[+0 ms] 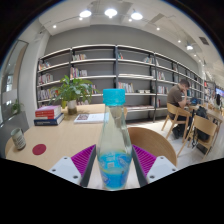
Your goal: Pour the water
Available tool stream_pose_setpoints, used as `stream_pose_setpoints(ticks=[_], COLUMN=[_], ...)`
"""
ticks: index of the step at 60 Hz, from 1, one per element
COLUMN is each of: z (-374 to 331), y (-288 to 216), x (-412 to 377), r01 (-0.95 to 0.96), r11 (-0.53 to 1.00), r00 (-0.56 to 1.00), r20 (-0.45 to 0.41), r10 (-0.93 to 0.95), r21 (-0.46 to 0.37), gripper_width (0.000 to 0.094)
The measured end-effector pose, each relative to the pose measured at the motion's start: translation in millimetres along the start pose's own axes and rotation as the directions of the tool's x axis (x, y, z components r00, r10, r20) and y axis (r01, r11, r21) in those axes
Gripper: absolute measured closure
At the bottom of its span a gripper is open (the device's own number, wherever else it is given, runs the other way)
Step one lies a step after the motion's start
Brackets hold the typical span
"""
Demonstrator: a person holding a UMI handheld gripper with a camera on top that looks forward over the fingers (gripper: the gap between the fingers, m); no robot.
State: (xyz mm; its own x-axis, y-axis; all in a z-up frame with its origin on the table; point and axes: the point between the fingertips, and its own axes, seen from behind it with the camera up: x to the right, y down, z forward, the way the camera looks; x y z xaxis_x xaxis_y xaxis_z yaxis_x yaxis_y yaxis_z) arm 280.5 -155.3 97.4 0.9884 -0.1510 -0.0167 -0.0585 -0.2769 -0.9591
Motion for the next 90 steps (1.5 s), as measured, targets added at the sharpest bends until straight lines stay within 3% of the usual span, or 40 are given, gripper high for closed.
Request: stream_pose_setpoints(ticks=[3, 9, 18, 29, 37, 49, 58, 69, 80, 90], z=[6, 10, 9, 10, 12, 19, 29, 32, 44, 59], y=[-5, -9, -9, -12, -19, -69, -101, -115, -109, -98], x=[2, -3, -2, -9, -17, -93, -184, -294, -359, -391], r01=[-0.018, -0.013, -0.008, 0.078, 0.175, 0.477, 0.739, 0.961, 0.991, 0.895], r11=[0.999, 0.998, 0.996, 0.992, 0.982, 0.878, 0.672, 0.266, -0.11, -0.443], r00=[1.0, 1.0, 1.0, 0.995, 0.98, 0.874, 0.673, 0.272, -0.101, -0.429], r20=[-0.002, 0.007, -0.024, -0.067, -0.106, -0.119, -0.072, -0.069, -0.113, -0.167], r10=[0.018, 0.012, 0.01, -0.071, -0.167, -0.471, -0.736, -0.96, -0.988, -0.888], r21=[0.028, 0.066, 0.088, 0.104, 0.071, 0.025, 0.038, 0.079, 0.077, 0.054], gripper_width=[0.0367, 0.0412, 0.0564, 0.0582, 0.0582, 0.0584, 0.0578, 0.058, 0.058, 0.058])
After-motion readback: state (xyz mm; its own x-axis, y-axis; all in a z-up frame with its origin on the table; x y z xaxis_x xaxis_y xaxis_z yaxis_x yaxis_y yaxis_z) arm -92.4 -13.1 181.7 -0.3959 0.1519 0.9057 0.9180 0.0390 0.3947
